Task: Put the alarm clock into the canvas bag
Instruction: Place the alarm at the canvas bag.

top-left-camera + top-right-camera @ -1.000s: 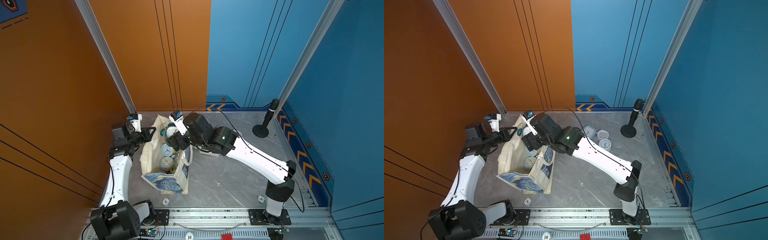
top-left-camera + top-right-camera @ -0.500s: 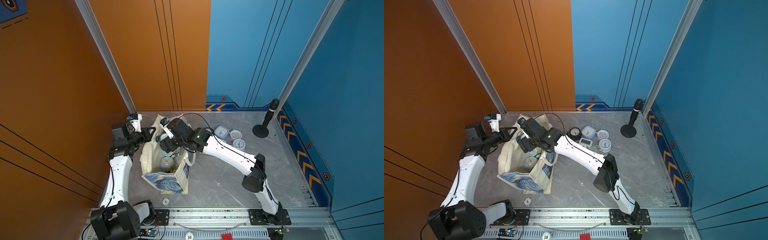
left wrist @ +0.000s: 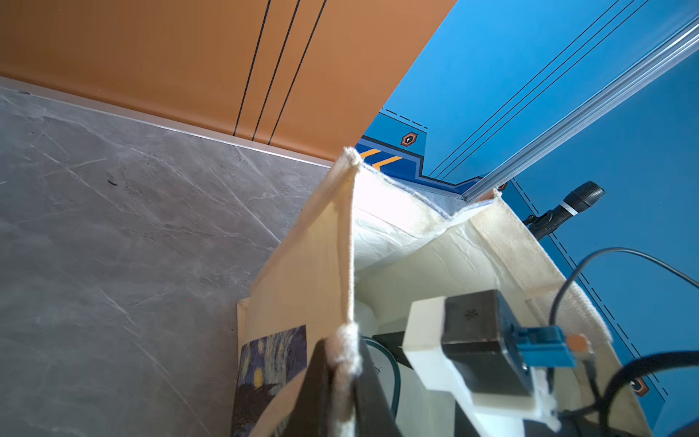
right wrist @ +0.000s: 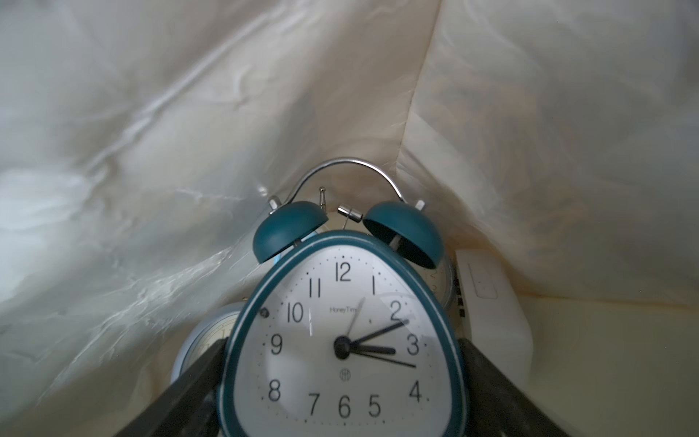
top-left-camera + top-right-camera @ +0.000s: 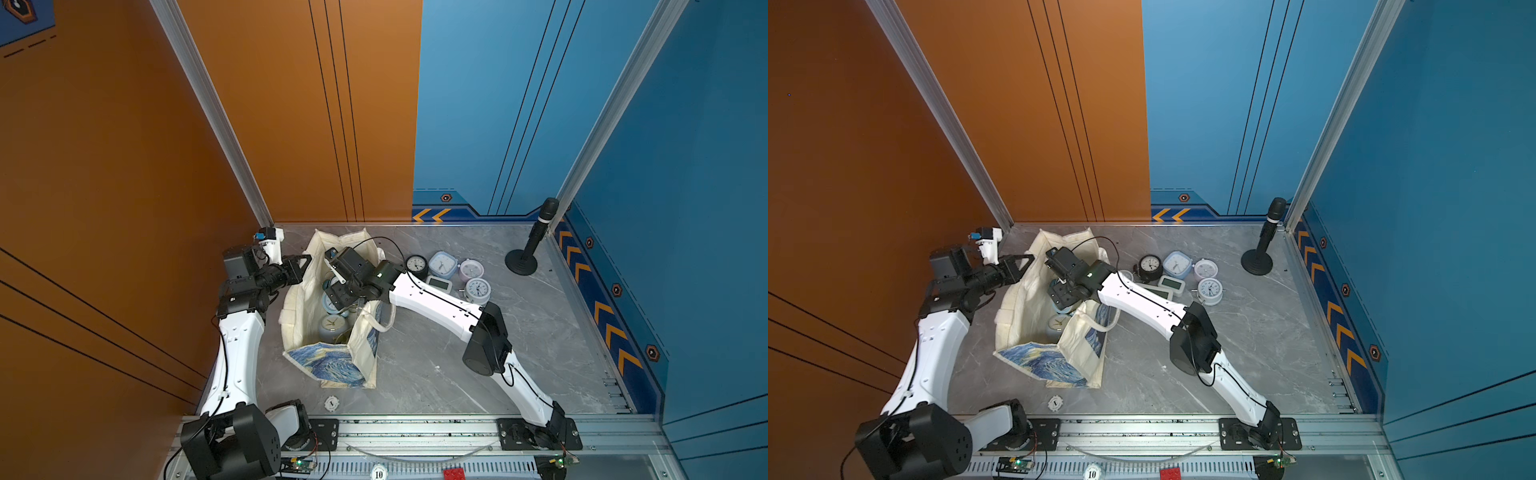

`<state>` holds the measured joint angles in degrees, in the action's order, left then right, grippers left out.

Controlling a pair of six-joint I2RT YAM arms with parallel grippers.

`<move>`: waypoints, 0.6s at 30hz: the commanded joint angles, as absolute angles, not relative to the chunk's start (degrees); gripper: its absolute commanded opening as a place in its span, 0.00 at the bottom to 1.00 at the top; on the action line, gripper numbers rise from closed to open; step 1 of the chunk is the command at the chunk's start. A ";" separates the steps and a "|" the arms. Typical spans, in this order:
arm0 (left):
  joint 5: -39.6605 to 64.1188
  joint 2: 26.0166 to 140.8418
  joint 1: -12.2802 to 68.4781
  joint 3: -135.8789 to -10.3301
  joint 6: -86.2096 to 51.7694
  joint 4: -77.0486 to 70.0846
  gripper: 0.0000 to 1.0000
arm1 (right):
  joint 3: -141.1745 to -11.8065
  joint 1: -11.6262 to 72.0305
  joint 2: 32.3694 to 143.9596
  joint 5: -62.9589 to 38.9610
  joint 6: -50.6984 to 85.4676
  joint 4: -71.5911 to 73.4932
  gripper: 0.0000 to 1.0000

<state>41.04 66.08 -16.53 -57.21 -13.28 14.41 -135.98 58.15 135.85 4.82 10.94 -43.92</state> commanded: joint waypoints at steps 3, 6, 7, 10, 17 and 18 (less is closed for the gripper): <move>41.53 64.94 -16.53 -56.62 -12.62 14.37 0.00 | -138.11 57.76 140.25 4.79 12.26 -45.37 0.78; 41.43 64.97 -16.52 -56.63 -12.58 14.32 0.00 | -138.68 57.74 141.64 4.05 12.62 -45.95 0.80; 41.48 64.95 -16.52 -56.67 -12.57 14.33 0.00 | -138.82 57.79 141.85 3.99 12.82 -46.22 0.81; 41.56 64.95 -16.52 -56.63 -12.70 14.34 0.00 | -138.78 57.74 141.37 3.78 12.96 -46.49 0.84; 41.48 64.95 -16.44 -56.63 -12.68 14.28 0.00 | -139.46 57.83 137.46 3.74 13.43 -46.41 0.95; 41.48 65.00 -16.44 -56.66 -12.72 14.29 0.00 | -139.53 57.83 136.88 3.73 13.45 -46.46 0.96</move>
<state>40.93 66.08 -16.53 -57.21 -13.28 14.87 -138.69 58.11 138.65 4.23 12.32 -44.27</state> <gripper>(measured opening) 0.105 0.955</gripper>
